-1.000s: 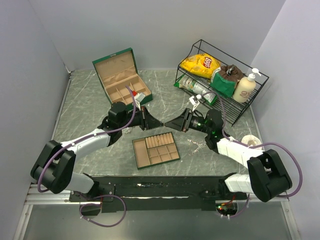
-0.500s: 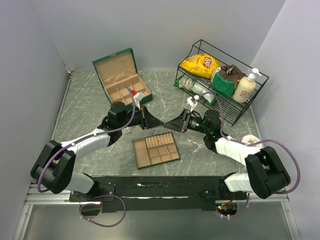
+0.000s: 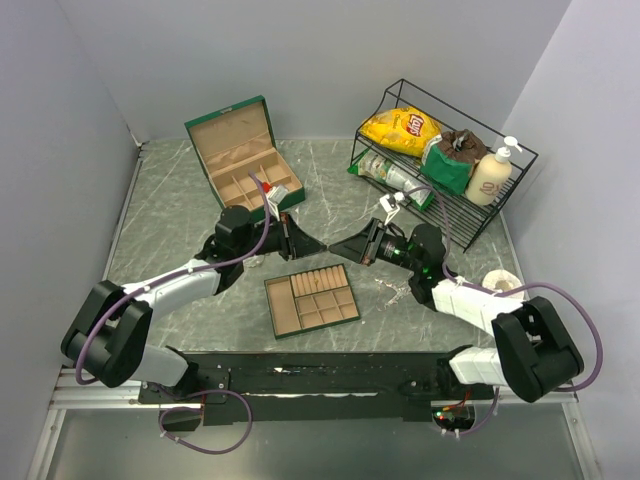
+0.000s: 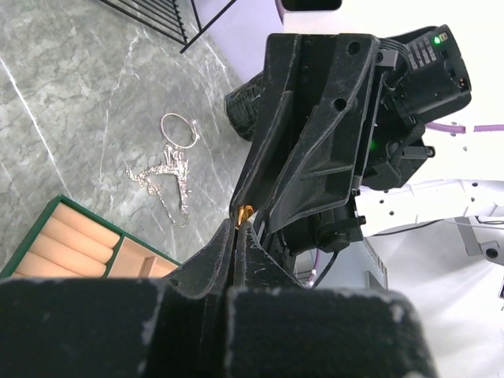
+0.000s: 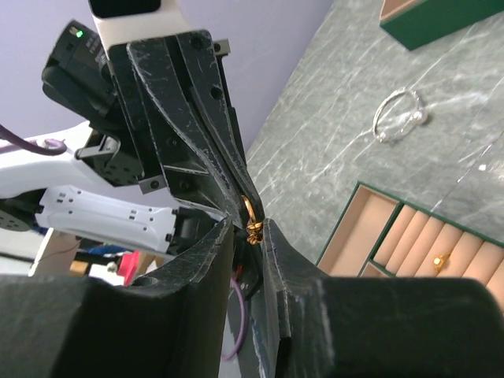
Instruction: Organize the mixed jewelry
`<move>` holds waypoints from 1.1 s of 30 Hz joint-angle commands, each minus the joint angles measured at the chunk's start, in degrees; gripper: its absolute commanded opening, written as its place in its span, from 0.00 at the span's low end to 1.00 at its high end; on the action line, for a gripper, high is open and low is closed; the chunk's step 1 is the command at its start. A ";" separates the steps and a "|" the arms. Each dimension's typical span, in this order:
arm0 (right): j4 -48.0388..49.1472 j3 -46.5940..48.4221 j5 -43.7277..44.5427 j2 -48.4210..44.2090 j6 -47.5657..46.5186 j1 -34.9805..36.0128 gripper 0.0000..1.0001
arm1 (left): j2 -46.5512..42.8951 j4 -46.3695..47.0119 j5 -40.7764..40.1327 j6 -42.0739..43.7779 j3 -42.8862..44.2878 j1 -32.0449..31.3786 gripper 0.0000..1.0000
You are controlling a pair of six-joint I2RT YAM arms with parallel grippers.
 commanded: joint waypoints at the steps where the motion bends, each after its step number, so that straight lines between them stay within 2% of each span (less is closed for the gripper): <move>1: 1.20 -0.63 3.39 -3.47 -2.26 0.43 0.29 | -1.04 3.92 -1.02 -0.92 -0.74 -0.05 0.01; 12: 4.35 -0.10 1.11 -1.09 -0.60 0.60 0.29 | -0.95 4.80 -1.64 -1.54 -0.83 -0.05 0.01; 33: 3.65 0.77 1.02 0.57 -0.07 1.31 0.30 | -2.62 8.49 -4.54 -3.65 -3.20 -0.05 0.01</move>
